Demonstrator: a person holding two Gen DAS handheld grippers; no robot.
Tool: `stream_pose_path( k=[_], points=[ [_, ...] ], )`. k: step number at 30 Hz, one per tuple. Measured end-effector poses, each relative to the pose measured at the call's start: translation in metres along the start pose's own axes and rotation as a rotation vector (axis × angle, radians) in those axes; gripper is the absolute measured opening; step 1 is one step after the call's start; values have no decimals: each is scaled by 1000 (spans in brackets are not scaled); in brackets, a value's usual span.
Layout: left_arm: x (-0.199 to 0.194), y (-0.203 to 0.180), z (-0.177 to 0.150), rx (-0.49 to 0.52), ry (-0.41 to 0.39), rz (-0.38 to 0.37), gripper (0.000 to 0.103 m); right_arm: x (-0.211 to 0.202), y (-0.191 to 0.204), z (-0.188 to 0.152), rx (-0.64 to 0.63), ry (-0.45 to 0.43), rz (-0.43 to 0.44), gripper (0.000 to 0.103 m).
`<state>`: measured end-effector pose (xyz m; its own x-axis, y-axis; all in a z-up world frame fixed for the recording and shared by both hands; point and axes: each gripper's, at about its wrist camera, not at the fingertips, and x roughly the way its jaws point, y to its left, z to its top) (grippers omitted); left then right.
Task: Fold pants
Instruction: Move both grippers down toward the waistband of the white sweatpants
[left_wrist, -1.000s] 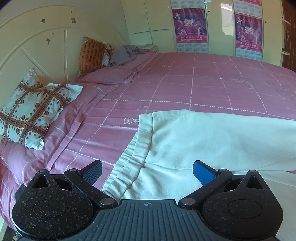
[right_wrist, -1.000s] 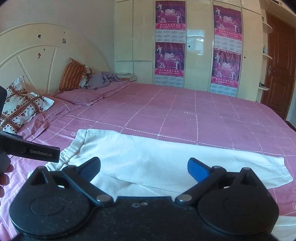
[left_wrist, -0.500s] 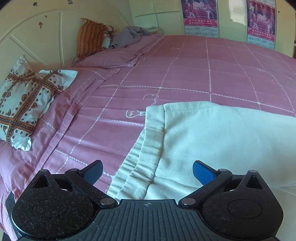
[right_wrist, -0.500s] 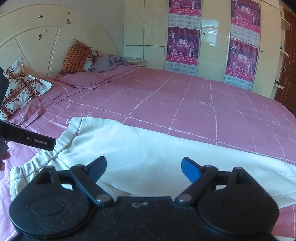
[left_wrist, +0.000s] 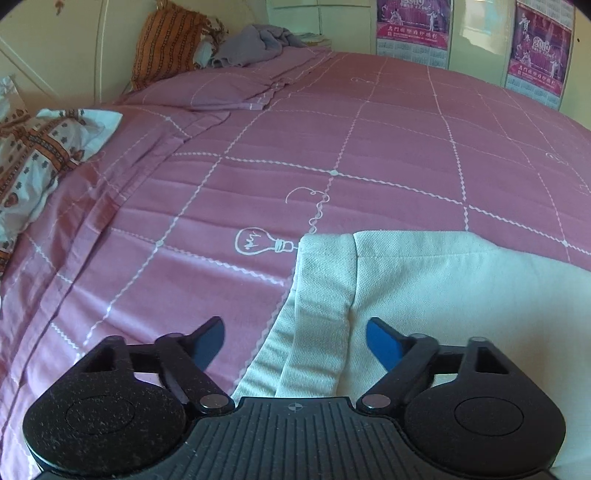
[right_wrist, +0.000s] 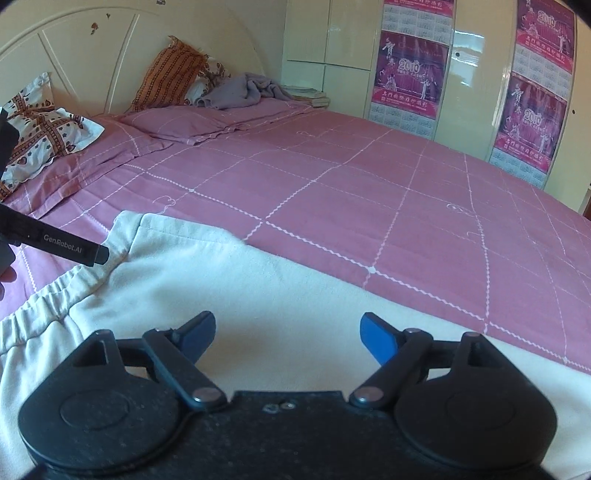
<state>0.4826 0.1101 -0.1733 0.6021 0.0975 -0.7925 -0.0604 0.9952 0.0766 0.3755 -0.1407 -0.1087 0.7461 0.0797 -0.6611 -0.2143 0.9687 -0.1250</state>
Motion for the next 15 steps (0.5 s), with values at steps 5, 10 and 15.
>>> stream_pose_path(
  k=[5,10,15],
  points=[
    [31,-5,9,26,25,-15,80,23,-8,7,19,12,16,88],
    [54,-8,13,42,61,-50,79,48,-14,16,-6,27,38,89],
    [56,-4,10,21,50,-146,46,83,-22,32,-37,65,50,88]
  ],
)
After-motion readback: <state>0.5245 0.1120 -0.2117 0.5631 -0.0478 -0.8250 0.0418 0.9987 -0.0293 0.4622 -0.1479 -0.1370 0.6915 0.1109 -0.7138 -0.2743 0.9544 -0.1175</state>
